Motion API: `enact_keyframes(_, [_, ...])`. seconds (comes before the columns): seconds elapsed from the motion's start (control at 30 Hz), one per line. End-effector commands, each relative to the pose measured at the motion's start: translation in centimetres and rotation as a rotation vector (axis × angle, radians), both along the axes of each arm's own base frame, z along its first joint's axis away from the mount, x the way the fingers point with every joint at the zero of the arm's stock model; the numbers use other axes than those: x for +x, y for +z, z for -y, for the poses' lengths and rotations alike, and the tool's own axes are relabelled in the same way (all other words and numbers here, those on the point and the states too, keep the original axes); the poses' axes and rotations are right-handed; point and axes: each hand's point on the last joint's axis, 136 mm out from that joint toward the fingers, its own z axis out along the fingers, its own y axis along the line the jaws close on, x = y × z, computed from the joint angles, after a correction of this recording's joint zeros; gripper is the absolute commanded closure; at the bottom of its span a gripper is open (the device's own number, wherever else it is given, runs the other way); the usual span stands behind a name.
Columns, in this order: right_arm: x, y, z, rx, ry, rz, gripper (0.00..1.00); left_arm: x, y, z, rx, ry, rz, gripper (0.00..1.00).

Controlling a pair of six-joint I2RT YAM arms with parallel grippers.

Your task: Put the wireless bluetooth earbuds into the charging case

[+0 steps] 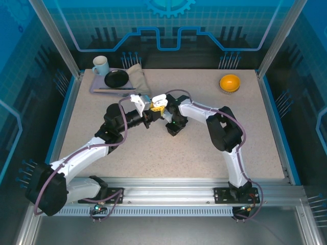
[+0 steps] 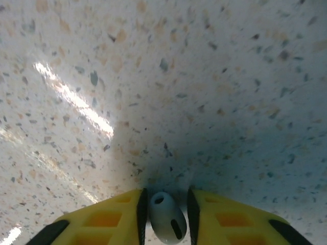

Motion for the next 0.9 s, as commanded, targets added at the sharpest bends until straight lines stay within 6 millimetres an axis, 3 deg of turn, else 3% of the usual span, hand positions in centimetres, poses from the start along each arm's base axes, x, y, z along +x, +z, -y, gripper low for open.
enact_keyframes(0.0, [0.0,0.4,0.2,-0.039,0.007,-0.006,0.64,-0.1,1.8,-0.5,-0.026,0.013,0.040,1.00])
enact_keyframes(0.1, [0.2,1.3,0.0,-0.018,-0.048,0.009,0.60,-0.2,1.9,-0.5,-0.030,0.013,0.042,1.00])
enact_keyframes(0.23, [0.8,4.1,-1.0,0.103,-0.195,0.039,0.56,-0.2,1.9,-0.6,-0.031,0.015,0.047,1.00])
enact_keyframes(0.37, [1.5,6.2,-0.9,0.170,-0.500,0.078,0.55,-0.3,2.2,-0.7,-0.038,0.017,0.058,1.00])
enact_keyframes(0.47, [0.8,6.1,1.1,0.087,-0.797,0.090,0.52,-0.3,2.3,-0.7,-0.039,0.020,0.063,1.00])
enact_keyframes(0.57, [-0.3,5.5,1.5,0.045,-0.973,0.101,0.49,-0.3,2.4,-0.8,-0.042,0.020,0.066,1.00])
enact_keyframes(0.87, [-1.1,3.6,-0.2,-0.097,-1.029,0.151,0.45,0.0,2.3,-0.7,-0.044,0.018,0.066,1.00])
